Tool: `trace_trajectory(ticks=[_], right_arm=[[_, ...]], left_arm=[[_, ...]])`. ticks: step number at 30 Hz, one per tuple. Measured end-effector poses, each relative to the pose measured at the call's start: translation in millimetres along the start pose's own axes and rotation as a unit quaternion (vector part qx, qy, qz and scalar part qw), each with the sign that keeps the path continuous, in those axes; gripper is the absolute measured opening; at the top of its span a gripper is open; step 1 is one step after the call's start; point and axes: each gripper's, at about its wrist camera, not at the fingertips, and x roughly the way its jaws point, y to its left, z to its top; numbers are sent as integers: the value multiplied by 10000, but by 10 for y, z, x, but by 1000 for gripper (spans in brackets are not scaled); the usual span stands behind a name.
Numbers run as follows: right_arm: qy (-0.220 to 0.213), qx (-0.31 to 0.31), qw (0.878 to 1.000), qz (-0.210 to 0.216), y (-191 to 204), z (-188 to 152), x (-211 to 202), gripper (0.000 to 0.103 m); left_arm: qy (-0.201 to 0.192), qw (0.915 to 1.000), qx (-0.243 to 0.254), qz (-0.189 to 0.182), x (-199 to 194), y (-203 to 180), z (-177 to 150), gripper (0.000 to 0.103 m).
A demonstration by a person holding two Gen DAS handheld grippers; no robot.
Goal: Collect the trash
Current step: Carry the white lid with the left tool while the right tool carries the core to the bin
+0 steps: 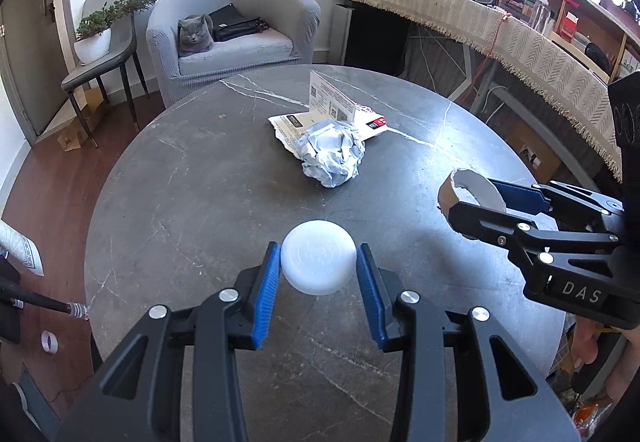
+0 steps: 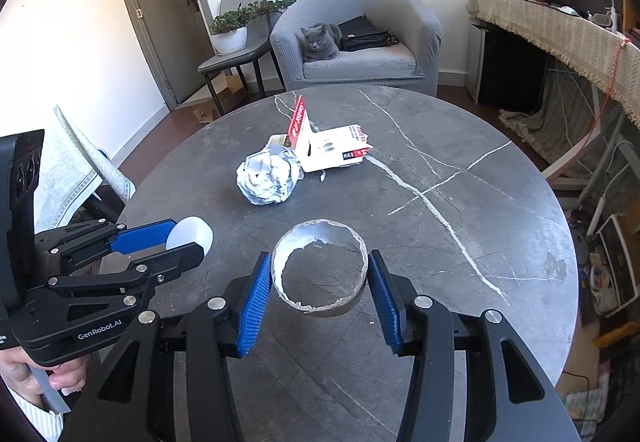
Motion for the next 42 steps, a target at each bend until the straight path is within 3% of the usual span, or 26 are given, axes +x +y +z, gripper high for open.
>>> trace_trajectory(ticks=[19, 31, 42], right_arm=[[-84, -340, 9985, 428, 774, 49, 51, 49], [-82, -931, 9914, 918, 1575, 124, 249, 49], [-172, -1199, 9852, 1217, 2065, 194, 325, 49]], left_arm=[[-377, 9978, -379, 405, -612, 680, -290, 41], [-461, 9936, -804, 650, -879, 1346, -441, 41], [-380, 9886, -1075, 983, -1018, 1862, -671, 41]])
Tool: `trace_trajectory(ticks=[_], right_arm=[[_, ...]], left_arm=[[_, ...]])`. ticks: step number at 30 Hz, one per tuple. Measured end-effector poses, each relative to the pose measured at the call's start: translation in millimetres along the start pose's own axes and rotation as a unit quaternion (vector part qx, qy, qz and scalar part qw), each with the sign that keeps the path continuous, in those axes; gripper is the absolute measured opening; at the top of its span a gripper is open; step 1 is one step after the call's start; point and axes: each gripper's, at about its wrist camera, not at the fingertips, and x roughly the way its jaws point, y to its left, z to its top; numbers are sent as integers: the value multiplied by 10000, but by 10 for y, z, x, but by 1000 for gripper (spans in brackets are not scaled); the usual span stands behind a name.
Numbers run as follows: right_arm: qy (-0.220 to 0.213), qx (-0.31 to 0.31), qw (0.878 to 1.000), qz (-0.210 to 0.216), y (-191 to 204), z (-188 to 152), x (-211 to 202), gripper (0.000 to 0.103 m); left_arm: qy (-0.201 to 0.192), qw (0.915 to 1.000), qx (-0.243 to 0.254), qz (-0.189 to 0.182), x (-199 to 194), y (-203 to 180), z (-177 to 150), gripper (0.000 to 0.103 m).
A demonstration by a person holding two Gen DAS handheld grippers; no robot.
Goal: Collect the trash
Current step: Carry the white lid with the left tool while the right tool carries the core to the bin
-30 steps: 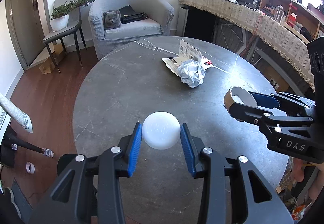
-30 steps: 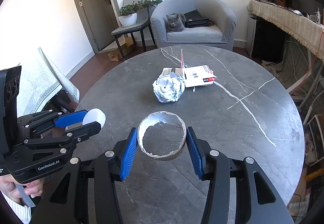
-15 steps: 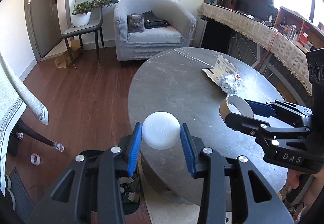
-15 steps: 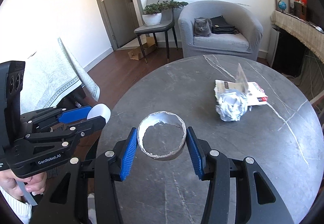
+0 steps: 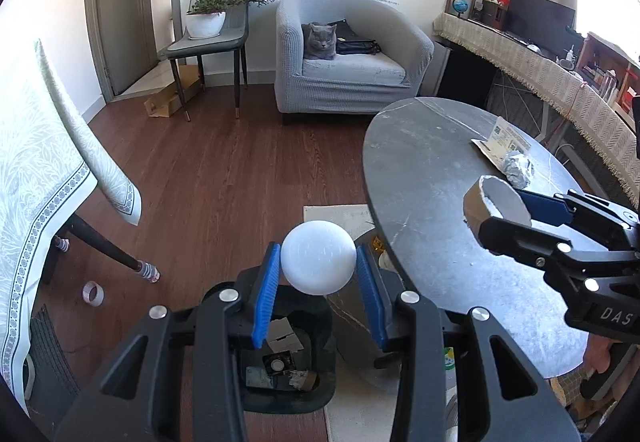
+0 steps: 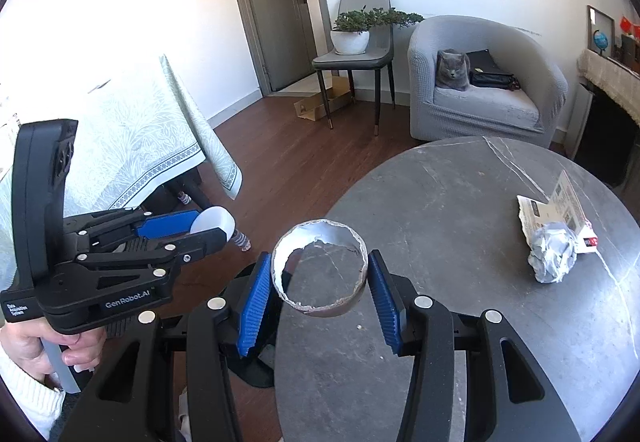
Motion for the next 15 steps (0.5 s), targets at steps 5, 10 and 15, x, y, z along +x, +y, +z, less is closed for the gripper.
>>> trace_trajectory(ticks=[5, 10, 15], right_arm=[[-24, -159, 9997, 165, 220, 78, 103, 49], [-30, -225, 9994, 278, 389, 136, 220, 49], [72, -323, 9988, 360, 564, 145, 379, 49]], left_arm=[[156, 9997, -60, 163, 68, 251, -113, 41], [350, 9991, -96, 220, 140, 416, -264, 41], [617, 9978, -133, 220, 266, 515, -406, 41]])
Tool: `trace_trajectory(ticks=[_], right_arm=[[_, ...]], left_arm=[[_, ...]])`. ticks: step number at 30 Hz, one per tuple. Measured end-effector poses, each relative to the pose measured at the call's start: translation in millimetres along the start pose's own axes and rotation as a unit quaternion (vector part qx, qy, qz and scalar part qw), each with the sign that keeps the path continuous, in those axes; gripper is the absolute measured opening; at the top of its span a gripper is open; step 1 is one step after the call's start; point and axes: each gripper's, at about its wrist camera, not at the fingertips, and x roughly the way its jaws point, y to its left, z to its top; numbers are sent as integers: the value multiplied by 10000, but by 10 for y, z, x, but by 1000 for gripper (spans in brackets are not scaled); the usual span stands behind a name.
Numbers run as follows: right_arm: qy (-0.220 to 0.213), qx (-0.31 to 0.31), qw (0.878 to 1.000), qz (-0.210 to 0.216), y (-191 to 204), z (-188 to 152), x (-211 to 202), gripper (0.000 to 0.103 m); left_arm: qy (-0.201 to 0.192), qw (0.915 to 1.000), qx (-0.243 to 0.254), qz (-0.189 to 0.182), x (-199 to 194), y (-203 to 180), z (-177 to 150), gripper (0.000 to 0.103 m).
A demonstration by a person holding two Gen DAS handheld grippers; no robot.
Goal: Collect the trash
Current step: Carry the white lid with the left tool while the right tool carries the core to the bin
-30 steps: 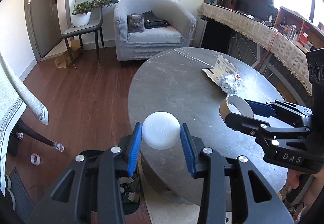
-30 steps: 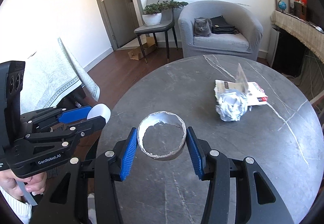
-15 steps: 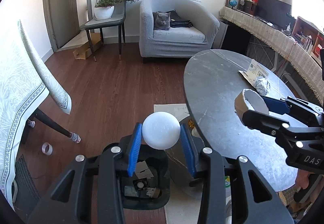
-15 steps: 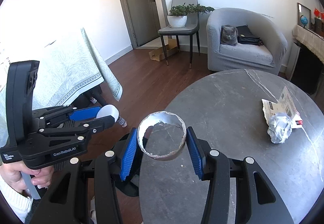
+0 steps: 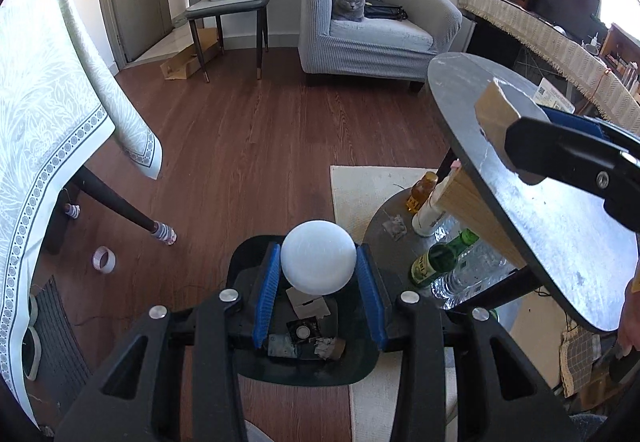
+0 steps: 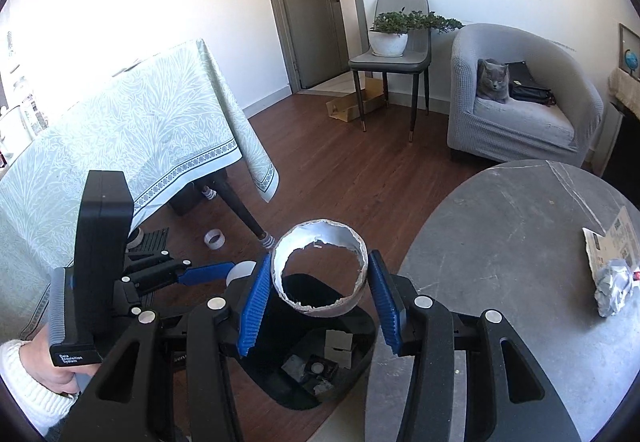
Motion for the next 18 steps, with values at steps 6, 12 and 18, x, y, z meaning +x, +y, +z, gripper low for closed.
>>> trace_trajectory(ticks=[6, 12, 18], right_arm=[[189, -104, 9998, 48, 131, -9, 217, 49], [416, -185, 9989, 91, 250, -32, 453, 49], [579, -238, 9979, 148, 347, -39, 631, 49]], left_arm=[[385, 9992, -63, 36, 248, 190, -220, 41], [822, 9966, -4, 106, 523, 289, -474, 41], [1210, 9927, 20, 1, 768, 335, -682, 41]])
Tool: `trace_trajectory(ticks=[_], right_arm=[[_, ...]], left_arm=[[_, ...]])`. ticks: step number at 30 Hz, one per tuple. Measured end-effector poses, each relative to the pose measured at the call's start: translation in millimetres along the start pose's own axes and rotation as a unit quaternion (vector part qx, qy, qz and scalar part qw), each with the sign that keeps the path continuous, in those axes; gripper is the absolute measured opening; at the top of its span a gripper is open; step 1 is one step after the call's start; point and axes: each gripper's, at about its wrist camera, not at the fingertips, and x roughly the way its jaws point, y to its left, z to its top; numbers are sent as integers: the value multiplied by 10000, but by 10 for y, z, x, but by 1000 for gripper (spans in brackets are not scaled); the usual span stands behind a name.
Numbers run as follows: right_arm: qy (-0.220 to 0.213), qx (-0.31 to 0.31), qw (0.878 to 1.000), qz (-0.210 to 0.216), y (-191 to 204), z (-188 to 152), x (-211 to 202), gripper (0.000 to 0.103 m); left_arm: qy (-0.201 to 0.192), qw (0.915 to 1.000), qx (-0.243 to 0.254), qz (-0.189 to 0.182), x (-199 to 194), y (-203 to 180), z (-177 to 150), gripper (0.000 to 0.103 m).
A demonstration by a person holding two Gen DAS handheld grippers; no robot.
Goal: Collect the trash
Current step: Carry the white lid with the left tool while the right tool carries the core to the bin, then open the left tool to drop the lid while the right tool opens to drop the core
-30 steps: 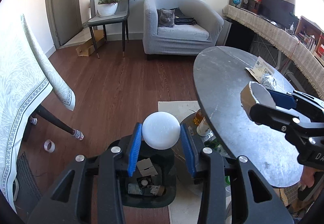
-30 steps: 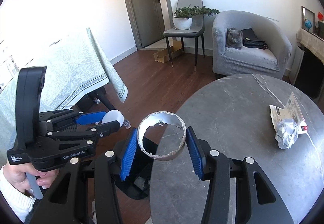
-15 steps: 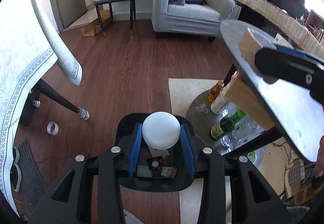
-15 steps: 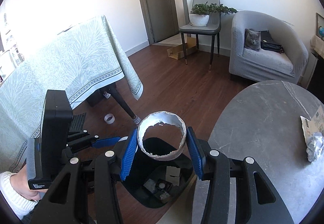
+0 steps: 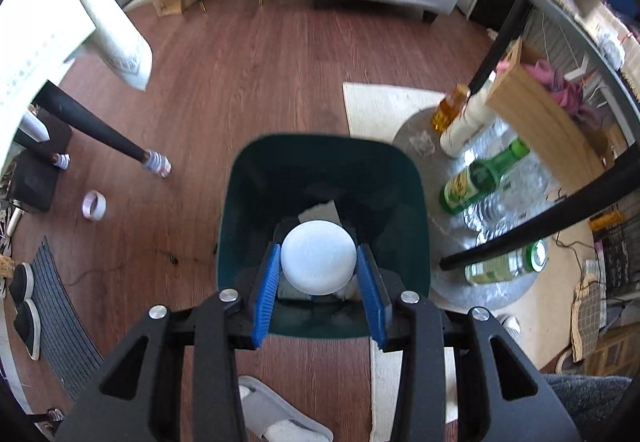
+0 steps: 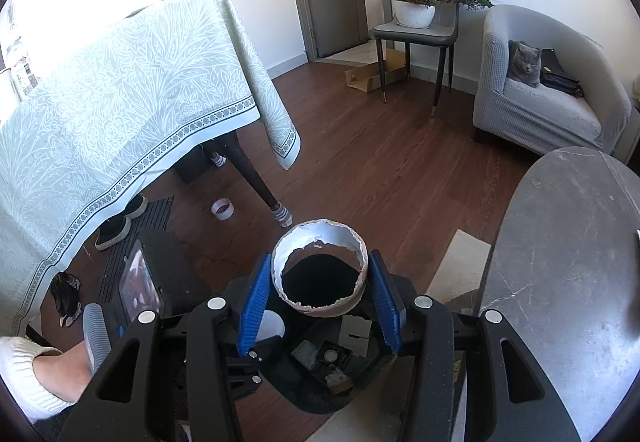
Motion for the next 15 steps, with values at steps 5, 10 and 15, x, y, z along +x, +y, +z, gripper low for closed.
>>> trace_trajectory(ticks=[5, 10, 15], right_arm=[[157, 7, 9999, -6, 41, 5, 129, 49], [268, -6, 9996, -16, 47, 3, 222, 49], [407, 2, 9991, -77, 42, -2, 337, 49]], left_arm=[[218, 9998, -25, -26, 194, 30, -61, 41], [339, 9994, 26, 15, 362, 54, -91, 41], [490, 9987, 27, -102, 467, 60, -102, 42]])
